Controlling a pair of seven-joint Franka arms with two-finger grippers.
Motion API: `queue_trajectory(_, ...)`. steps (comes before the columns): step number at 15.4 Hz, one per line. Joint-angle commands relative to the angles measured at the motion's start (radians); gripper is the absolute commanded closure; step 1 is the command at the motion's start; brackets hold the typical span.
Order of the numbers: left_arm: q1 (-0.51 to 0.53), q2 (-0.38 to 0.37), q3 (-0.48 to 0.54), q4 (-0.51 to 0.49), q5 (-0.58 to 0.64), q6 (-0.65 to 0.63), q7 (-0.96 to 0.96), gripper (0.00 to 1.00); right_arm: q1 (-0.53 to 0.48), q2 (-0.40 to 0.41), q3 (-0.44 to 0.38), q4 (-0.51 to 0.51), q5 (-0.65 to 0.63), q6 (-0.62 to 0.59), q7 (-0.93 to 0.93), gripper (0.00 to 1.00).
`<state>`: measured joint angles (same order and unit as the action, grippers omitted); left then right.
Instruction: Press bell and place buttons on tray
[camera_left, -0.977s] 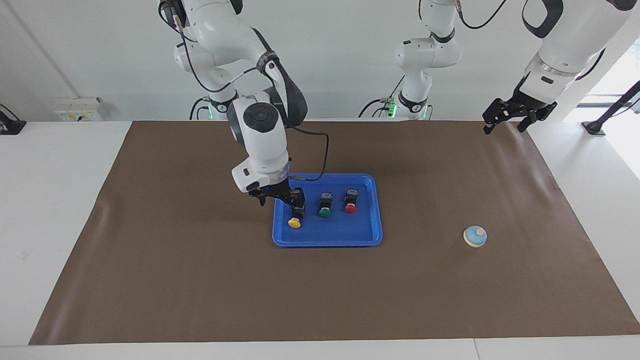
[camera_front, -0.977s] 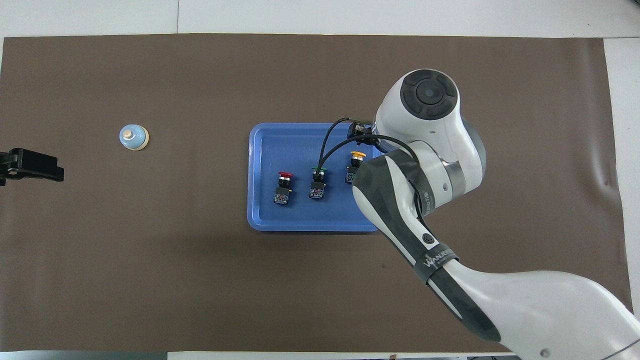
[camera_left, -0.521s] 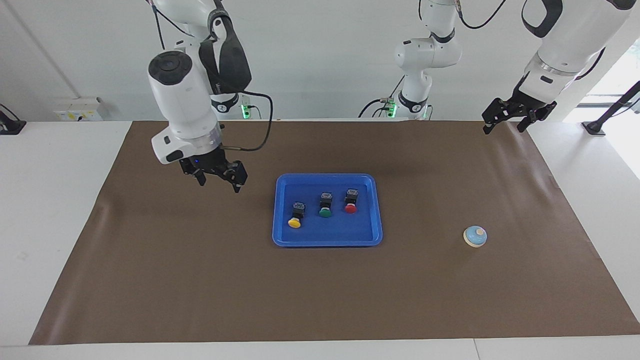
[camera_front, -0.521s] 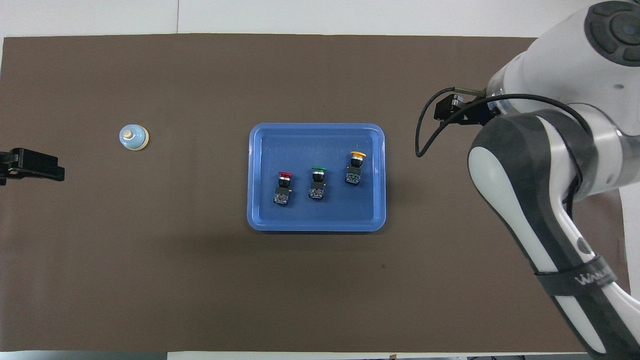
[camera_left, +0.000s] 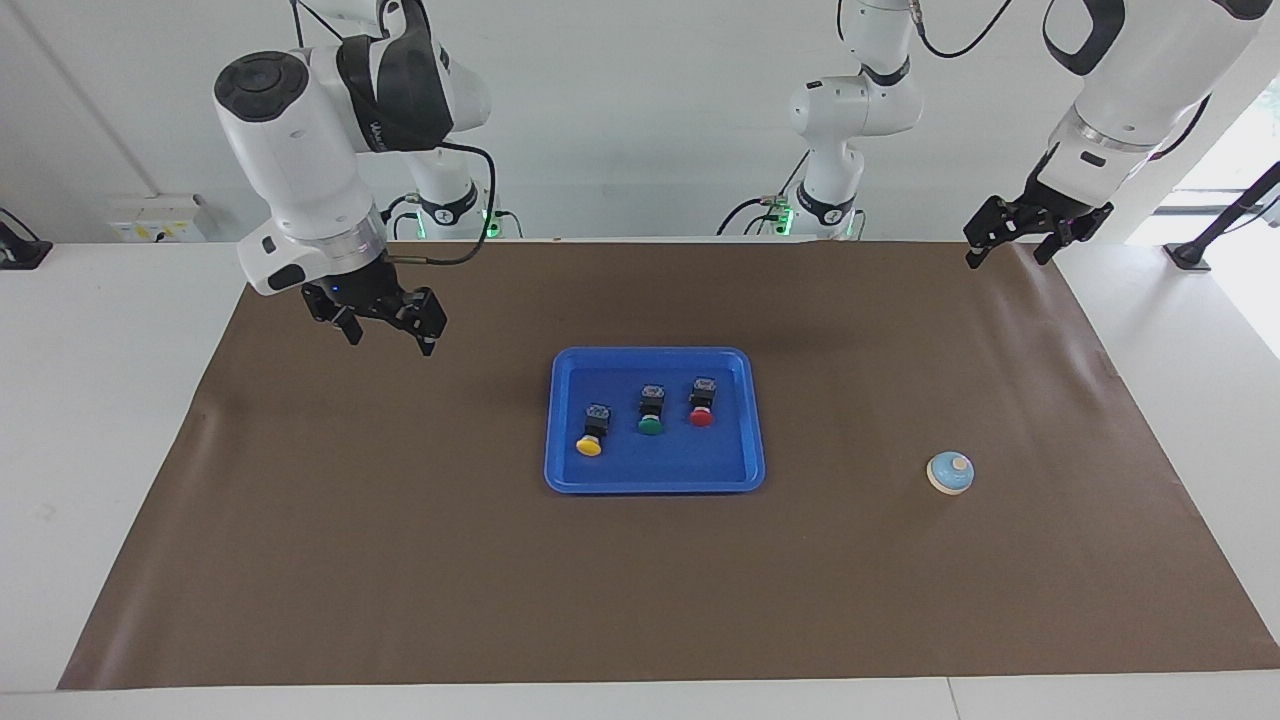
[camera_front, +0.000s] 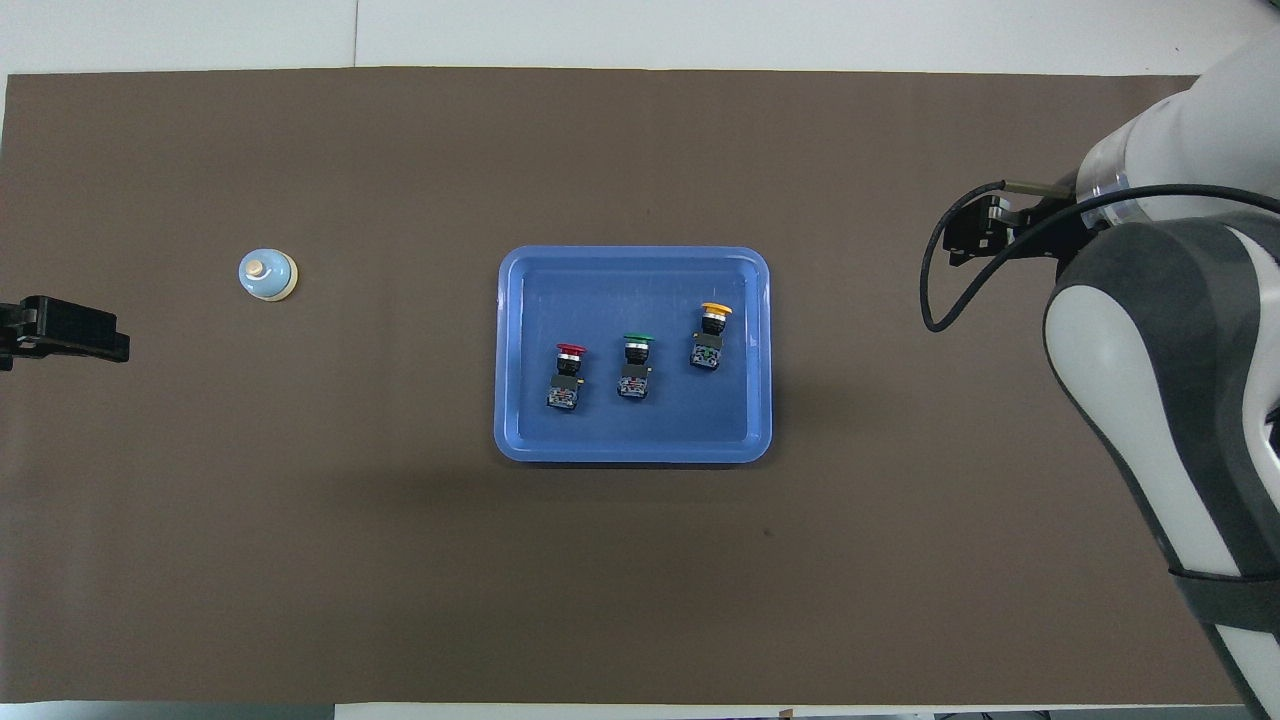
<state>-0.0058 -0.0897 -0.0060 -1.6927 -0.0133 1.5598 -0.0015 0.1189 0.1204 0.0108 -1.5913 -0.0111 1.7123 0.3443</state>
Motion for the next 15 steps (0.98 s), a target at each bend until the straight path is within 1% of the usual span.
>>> queue_trajectory(1, -0.010, -0.012, 0.003, -0.001, 0.010, -0.006, -0.002, 0.00, -0.041, -0.042, 0.011, -0.006, 0.010, -0.045, -0.047, 0.00)
queue_trajectory(4, -0.010, -0.010, 0.001, 0.001, 0.010, -0.006, -0.003, 0.00, -0.097, -0.091, 0.011, -0.004, 0.010, -0.094, -0.151, 0.00)
queue_trajectory(7, -0.010, -0.012, 0.001, -0.001, 0.010, -0.006, -0.003, 0.00, -0.136, -0.136, 0.011, -0.004, 0.010, -0.148, -0.209, 0.00)
queue_trajectory(14, -0.010, -0.010, 0.001, 0.001, 0.010, -0.004, -0.003, 0.00, -0.166, -0.157, -0.003, -0.001, 0.011, -0.201, -0.318, 0.00)
queue_trajectory(15, -0.010, -0.010, 0.001, 0.001, 0.010, -0.004, -0.005, 0.00, -0.174, -0.157, -0.008, 0.016, 0.013, -0.215, -0.338, 0.00)
